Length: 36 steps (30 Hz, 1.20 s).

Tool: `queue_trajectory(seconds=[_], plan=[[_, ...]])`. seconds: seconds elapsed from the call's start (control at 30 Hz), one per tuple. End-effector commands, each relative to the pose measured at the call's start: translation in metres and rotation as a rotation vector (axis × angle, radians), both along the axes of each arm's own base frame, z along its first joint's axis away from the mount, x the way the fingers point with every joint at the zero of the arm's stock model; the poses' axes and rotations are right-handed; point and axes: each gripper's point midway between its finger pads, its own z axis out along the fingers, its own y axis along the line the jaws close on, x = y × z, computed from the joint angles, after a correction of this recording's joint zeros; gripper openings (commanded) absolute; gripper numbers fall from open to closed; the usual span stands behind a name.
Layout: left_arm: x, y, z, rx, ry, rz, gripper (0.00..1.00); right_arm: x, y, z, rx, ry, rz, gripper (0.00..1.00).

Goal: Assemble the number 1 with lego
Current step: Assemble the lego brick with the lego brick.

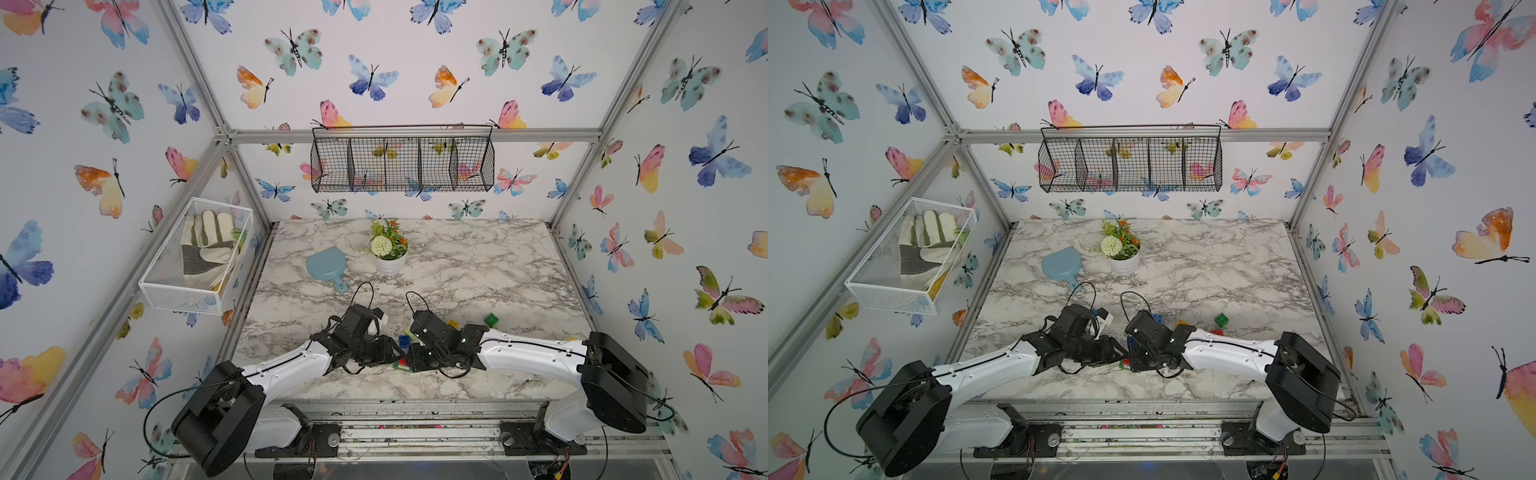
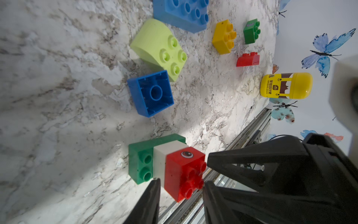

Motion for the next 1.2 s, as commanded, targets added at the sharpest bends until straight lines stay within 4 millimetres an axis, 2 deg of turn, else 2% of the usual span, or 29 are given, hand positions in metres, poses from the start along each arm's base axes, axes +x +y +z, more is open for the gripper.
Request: queue_trajectory(seconds=[0.0, 0.17, 0.47, 0.7, 1.17], plan=[[0.003, -0.004, 0.002, -0.006, -0.019, -0.012, 0.39, 0.007, 0.000, 0.000, -0.019, -0.005, -0.033, 0.35], [0.001, -0.004, 0.003, -0.013, -0.023, -0.019, 0.36, 0.010, 0.007, 0.003, -0.004, -0.013, -0.027, 0.34], [-0.002, -0.006, 0.007, -0.035, -0.031, -0.044, 0.32, 0.017, 0.004, 0.001, -0.014, -0.024, -0.056, 0.30], [-0.006, -0.003, -0.004, -0.015, 0.005, -0.049, 0.27, 0.014, -0.010, -0.022, -0.093, 0.019, -0.074, 0.23], [-0.014, 0.012, -0.034, 0.096, 0.081, -0.024, 0.24, 0.002, -0.032, -0.052, -0.245, 0.103, -0.046, 0.16]])
